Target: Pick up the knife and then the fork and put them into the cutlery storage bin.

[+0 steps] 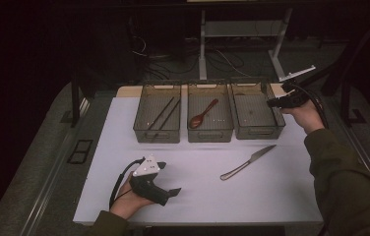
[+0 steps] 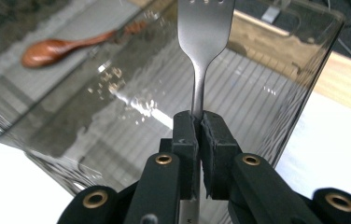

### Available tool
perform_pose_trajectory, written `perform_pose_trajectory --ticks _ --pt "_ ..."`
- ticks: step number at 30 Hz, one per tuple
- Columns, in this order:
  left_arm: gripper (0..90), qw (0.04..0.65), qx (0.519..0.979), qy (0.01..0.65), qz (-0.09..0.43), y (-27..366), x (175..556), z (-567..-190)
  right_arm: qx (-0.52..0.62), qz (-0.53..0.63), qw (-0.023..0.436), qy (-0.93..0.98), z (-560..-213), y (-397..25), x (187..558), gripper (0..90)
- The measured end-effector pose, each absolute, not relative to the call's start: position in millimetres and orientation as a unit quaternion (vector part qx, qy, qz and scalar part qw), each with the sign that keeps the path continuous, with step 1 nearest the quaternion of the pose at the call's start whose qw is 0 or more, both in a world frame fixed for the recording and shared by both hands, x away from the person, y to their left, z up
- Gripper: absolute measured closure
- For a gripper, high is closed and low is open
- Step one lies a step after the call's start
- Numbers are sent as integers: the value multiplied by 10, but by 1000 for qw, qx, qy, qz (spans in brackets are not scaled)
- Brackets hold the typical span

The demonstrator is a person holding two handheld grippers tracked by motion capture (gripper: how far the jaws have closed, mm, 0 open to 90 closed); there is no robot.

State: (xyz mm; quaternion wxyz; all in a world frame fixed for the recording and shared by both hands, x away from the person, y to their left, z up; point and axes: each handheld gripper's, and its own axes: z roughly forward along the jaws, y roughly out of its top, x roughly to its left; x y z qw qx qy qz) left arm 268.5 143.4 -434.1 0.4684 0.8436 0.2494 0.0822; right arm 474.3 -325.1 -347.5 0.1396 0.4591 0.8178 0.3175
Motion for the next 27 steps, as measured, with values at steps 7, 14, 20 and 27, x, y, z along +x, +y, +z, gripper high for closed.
perform_pose_trajectory --ticks 7,14,20,27 --pt "0 469 844 247 81 1431 2685 -4340 455 272 123 839 -3550 -3151 4867 837" --pt "0 471 844 245 81 1434 2681 -4335 466 249 107 842 -3656 -3083 4976 836" --pt "0 472 843 245 80 1435 2678 -4333 470 240 100 843 -3727 -3063 5023 816" --pt "0 471 844 244 80 1433 2676 -4334 472 255 111 837 -3714 -3056 5015 656"
